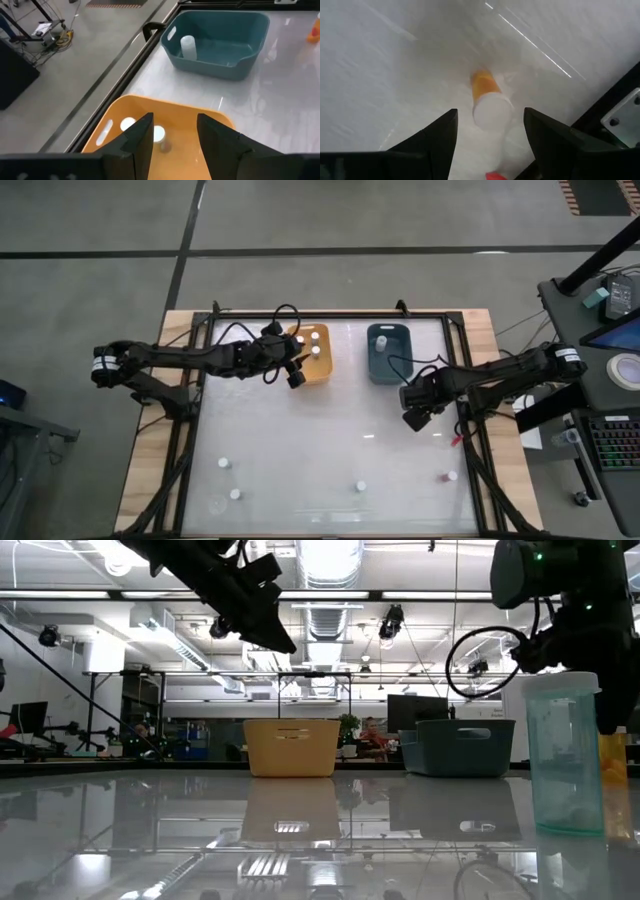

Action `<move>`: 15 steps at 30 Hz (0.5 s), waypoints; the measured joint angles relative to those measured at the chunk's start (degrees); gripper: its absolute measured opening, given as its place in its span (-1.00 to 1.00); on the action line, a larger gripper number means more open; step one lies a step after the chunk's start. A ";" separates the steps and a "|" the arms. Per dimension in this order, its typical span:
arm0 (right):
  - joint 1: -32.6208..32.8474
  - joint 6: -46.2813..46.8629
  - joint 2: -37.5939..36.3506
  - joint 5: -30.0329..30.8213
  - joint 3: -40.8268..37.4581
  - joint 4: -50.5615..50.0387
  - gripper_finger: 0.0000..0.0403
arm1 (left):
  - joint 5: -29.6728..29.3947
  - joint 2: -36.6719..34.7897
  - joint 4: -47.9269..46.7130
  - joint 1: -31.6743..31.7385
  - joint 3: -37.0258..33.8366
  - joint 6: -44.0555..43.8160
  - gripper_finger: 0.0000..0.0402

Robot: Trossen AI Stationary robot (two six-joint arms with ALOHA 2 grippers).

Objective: Pick and place medicine bottles into bin by pill shape (circle, oval)
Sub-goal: Put the yellow capsule bottle into the yellow bin

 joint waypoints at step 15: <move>0.00 0.07 0.02 1.38 -2.79 3.10 -0.12 | 0.00 0.00 0.08 0.00 0.00 0.04 -0.33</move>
